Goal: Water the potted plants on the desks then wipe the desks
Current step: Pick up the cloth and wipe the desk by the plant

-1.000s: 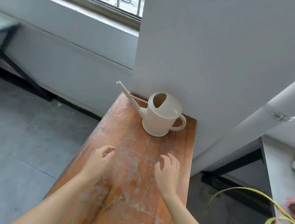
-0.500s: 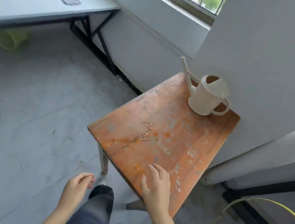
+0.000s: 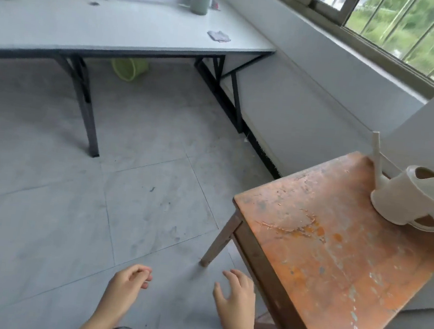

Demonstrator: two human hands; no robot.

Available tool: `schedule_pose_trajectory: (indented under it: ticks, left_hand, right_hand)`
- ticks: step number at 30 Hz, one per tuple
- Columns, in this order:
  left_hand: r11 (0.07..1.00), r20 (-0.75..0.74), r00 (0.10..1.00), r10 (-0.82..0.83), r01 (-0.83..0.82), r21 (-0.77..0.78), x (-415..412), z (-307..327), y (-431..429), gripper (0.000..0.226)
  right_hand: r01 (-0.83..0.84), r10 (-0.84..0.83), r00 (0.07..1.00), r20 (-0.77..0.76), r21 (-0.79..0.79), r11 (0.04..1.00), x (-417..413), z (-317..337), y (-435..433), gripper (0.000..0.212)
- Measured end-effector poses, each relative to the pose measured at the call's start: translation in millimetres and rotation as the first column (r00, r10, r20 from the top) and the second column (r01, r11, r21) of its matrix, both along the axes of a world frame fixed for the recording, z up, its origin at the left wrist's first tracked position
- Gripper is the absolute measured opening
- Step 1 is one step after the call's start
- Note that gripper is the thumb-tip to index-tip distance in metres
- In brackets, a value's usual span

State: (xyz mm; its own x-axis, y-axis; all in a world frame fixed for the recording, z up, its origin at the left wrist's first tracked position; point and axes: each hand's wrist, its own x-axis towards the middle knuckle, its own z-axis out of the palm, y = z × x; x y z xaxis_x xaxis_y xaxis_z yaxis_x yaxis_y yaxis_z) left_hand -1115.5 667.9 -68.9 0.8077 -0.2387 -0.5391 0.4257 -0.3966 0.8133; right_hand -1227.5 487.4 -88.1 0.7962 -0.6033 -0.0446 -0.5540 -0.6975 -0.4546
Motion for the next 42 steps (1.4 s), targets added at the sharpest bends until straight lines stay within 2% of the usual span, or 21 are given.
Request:
schedule_pose_trajectory:
  ticks: [3,7,10,13,15,18,23,27,32,35,39,42]
  left_hand:
    - [0.995,0.071,0.993,0.093,-0.094,0.012,47.0,6.2,60.7,0.023]
    - [0.952,0.124,0.945,0.302,-0.305,0.008,107.9,11.6,141.2,0.021]
    - [0.909,0.074,0.907,0.414,-0.416,0.025,135.9,5.2,174.3,0.019]
    - [0.93,0.02,0.93,0.367,-0.367,0.02,154.4,-0.1,165.8,0.022]
    - [0.965,-0.012,0.965,0.262,-0.261,0.023,166.4,-3.2,145.5,0.021]
    - [0.992,-0.05,0.991,0.123,-0.122,0.031,195.3,-7.4,116.9,0.019]
    - [0.973,0.029,0.973,0.23,-0.229,-0.008,284.3,4.9,80.5,0.023]
    - [0.972,0.056,0.972,0.23,-0.227,-0.052,340.8,23.4,39.1,0.021]
    - [0.992,-0.045,0.993,0.111,-0.114,-0.057,374.9,11.6,-20.0,0.022]
    - [0.991,-0.116,0.985,0.126,-0.131,-0.04,411.8,2.5,-45.5,0.023]
    - [0.993,-0.101,0.989,0.108,-0.113,-0.046,491.0,-1.6,-92.4,0.021]
    - [0.998,-0.06,0.998,0.024,-0.027,-0.058,559.4,5.9,-138.8,0.019]
  right_hand:
    - [0.056,-0.057,0.998,0.002,0.136,0.989,59.2,1.0,44.9,0.031]
    - [-0.126,0.12,0.992,0.049,0.148,0.981,138.4,4.9,110.4,0.04]
    - [-0.224,0.225,0.974,0.009,0.11,0.968,164.7,3.5,136.9,0.038]
    - [-0.174,0.182,0.981,-0.061,0.115,0.978,172.4,-0.5,135.5,0.033]
    - [-0.086,0.1,0.991,-0.094,0.142,0.986,188.7,1.7,127.4,0.036]
    - [-0.045,0.065,0.99,-0.127,0.151,0.987,224.7,0.8,104.9,0.04]
    - [-0.024,0.035,0.997,-0.067,0.161,0.987,319.1,11.4,49.8,0.042]
    - [-0.022,0.03,0.999,-0.046,0.165,0.986,373.3,25.9,11.1,0.04]
    - [0.032,0.009,0.986,-0.165,0.244,0.969,396.6,6.3,-18.9,0.04]
    - [0.105,-0.046,0.977,-0.209,0.28,0.954,419.3,0.1,-47.4,0.04]
    - [0.215,-0.163,0.965,-0.207,0.26,0.941,473.2,-1.1,-98.3,0.039]
    - [0.269,-0.215,0.952,-0.217,0.262,0.927,523.5,1.6,-132.3,0.037]
